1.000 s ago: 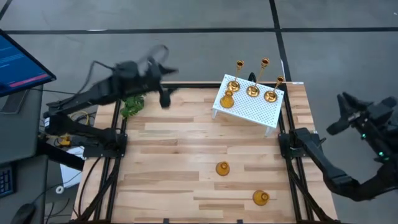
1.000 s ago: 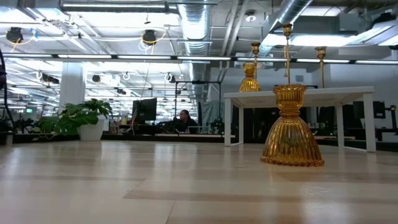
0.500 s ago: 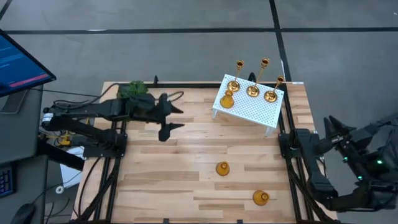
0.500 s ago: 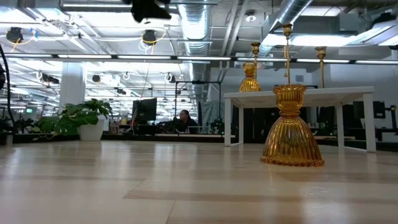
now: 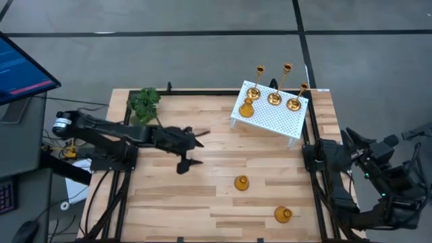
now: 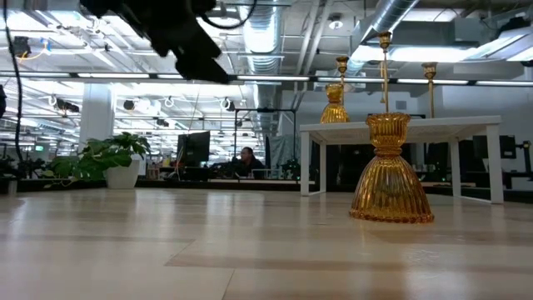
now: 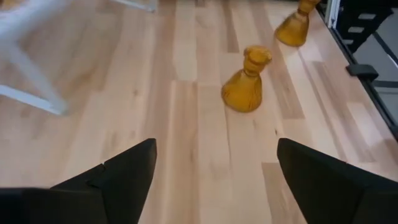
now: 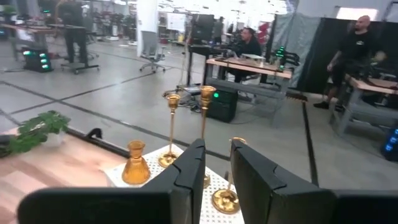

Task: Pick & Place candle stick holders
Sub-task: Put the top yellow candle holder on the shelf aligned with the other yellow candle holder

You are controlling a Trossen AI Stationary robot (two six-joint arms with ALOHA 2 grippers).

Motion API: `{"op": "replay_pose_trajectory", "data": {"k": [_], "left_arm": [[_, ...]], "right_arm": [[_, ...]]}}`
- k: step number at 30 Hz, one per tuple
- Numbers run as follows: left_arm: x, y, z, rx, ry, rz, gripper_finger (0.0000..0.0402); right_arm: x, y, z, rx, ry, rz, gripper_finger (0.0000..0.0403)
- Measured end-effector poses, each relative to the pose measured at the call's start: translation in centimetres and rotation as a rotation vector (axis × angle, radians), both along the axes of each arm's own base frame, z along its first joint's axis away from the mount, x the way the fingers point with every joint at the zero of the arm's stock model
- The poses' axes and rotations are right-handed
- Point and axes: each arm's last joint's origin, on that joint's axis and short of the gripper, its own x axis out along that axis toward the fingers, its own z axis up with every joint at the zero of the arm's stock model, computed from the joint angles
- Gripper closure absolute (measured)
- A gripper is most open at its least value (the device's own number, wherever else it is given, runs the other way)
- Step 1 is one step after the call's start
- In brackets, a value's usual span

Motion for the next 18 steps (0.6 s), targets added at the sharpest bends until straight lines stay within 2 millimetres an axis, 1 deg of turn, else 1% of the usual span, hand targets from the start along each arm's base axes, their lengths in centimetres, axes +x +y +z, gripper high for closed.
{"op": "replay_pose_trajectory", "data": {"k": [5,11,15,18], "left_arm": [[3.2,-1.4,-2.5,-0.052,0.001,-0.002,0.0065],[7.2,-3.1,-5.5,-0.069,-0.096,-0.042,0.0065],[9.0,-3.9,-7.7,-0.075,-0.134,-0.047,0.0065],[10.1,-4.1,-9.0,-0.081,-0.167,-0.047,0.0065]], "right_arm": [[-0.7,0.1,0.0,0.008,-0.018,0.045,0.0334],[-1.4,0.2,0.0,0.011,-0.024,0.091,0.0334],[-1.7,0.3,0.0,0.016,-0.033,0.113,0.0334],[-1.9,0.3,0.0,0.021,-0.043,0.125,0.0334]]}}
